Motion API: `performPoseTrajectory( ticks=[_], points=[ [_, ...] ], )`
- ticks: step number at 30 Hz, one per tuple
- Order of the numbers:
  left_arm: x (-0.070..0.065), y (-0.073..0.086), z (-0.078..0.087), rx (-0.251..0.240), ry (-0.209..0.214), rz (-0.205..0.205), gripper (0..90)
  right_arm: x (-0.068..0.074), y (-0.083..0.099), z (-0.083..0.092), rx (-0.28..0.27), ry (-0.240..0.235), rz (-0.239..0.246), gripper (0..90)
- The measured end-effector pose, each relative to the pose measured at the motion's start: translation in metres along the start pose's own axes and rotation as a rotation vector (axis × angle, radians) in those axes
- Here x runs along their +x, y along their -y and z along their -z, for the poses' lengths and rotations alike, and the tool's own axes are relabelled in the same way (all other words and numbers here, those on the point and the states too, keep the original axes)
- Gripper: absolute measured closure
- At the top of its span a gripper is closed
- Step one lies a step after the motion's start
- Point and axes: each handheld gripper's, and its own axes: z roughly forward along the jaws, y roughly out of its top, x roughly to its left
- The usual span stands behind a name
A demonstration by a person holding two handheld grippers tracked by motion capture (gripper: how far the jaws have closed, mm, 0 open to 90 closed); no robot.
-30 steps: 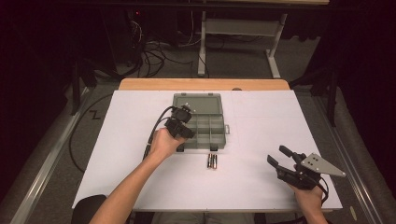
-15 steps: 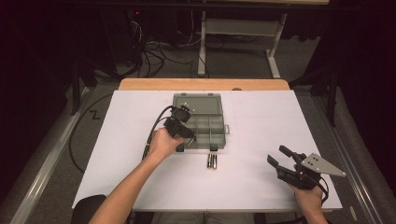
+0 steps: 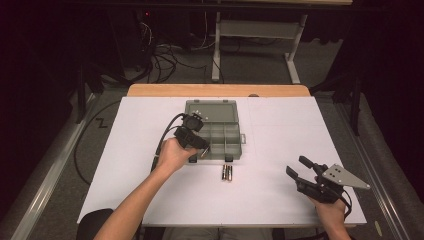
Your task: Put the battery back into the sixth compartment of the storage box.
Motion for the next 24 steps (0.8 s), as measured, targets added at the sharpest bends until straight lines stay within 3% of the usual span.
performPoseTrajectory(
  ticks=[6,24],
  points=[
    [-0.009,0.004,0.002,-0.005,0.019,-0.022,54.8,0.000,0.000,0.000,0.001,-0.003,-0.002,39.9],
    [-0.024,0.014,0.006,-0.014,0.068,-0.031,49.4,0.000,0.000,0.000,0.000,-0.002,-0.001,39.9]
  ],
)
